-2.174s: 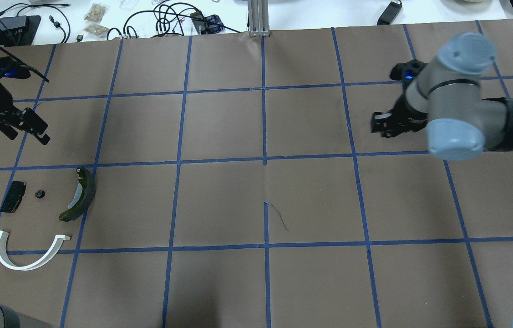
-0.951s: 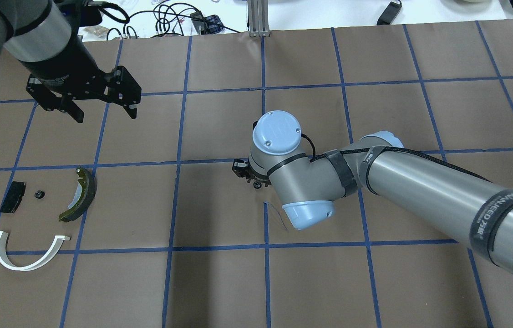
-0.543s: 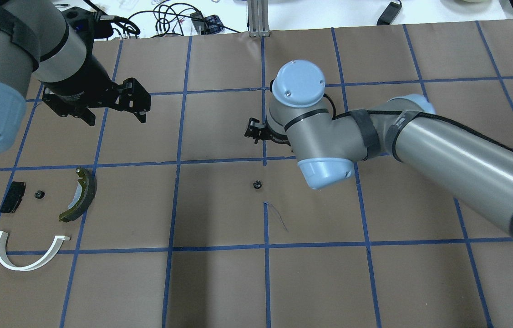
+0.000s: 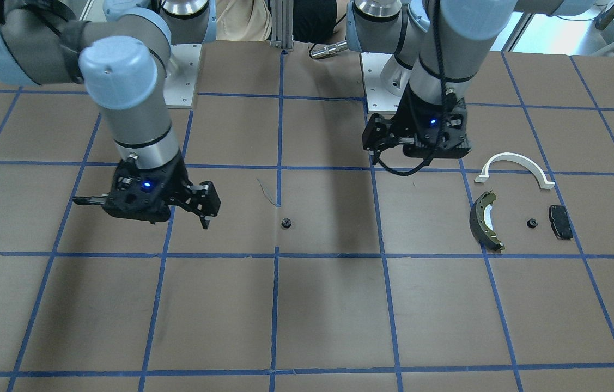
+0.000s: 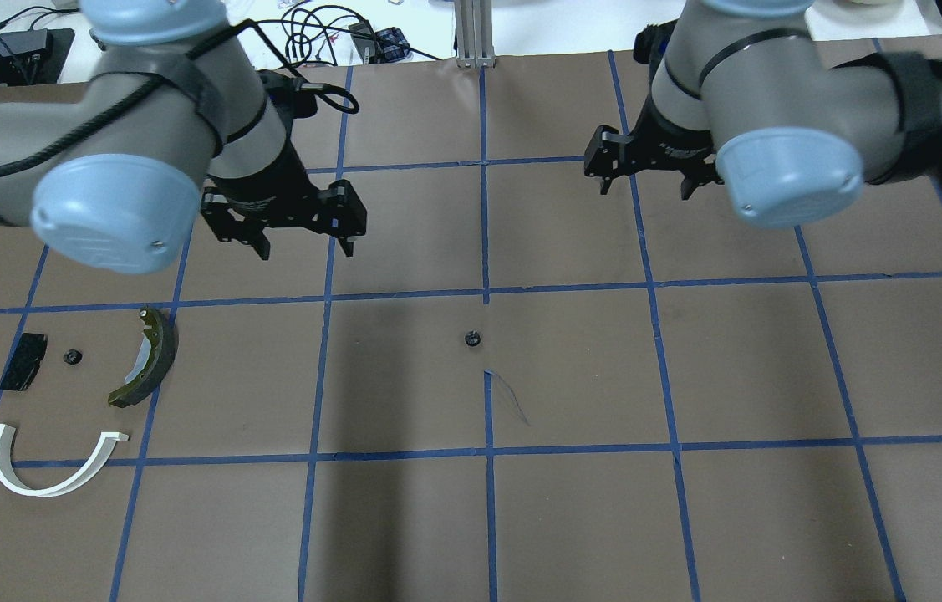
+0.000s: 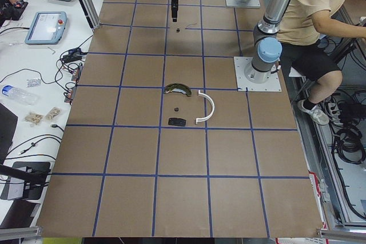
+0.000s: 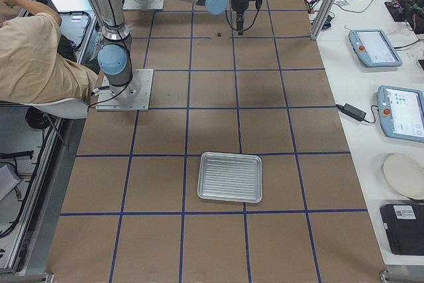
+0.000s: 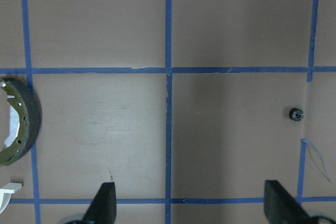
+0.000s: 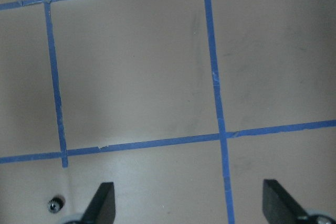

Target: Place bearing gear from tray to pile

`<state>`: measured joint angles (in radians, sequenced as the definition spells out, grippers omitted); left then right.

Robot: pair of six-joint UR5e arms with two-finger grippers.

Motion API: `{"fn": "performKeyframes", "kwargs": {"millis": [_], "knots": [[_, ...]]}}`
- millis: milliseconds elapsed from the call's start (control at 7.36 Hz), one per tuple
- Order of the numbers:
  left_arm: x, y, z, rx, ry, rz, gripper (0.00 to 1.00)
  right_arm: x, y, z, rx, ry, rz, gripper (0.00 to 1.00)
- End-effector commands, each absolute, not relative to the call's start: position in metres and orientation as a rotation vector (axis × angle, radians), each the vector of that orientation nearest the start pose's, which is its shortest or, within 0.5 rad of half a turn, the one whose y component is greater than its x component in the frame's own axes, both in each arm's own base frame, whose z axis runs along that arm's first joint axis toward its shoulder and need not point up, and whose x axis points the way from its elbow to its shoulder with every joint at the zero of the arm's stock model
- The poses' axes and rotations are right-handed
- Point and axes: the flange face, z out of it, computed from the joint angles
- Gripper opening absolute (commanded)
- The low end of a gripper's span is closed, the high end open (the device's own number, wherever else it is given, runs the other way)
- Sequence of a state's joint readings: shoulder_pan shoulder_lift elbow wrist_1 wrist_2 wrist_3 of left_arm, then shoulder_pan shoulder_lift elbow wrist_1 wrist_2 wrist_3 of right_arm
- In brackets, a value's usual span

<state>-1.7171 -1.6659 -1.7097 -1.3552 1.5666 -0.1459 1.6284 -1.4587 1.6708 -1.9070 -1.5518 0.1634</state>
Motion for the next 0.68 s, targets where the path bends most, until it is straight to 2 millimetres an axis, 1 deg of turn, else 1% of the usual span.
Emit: {"fn": "performKeyframes", "kwargs": {"millis": [0,136,272,408,543], "knots": [[-0.273,-0.496,0.329,-0.043,3.123,0.145,1.00,0.153,-0.483,0.481,0.137,3.119,0.037,1.00],[-0.292,-0.503,0.301,-0.122,3.125,0.113,1.00,0.147,-0.476,0.488,-0.008,3.131,0.027,1.00],[-0.313,-0.505,0.276,-0.113,3.123,0.109,1.00,0.149,-0.480,0.493,-0.143,3.125,-0.052,1.00],[-0.334,-0.500,0.251,-0.091,3.108,0.133,1.00,0.149,-0.485,0.496,-0.164,3.129,-0.125,1.00],[-0.345,-0.503,0.228,-0.086,3.109,0.127,1.00,0.149,-0.485,0.494,-0.147,3.129,-0.118,1.00]]}}
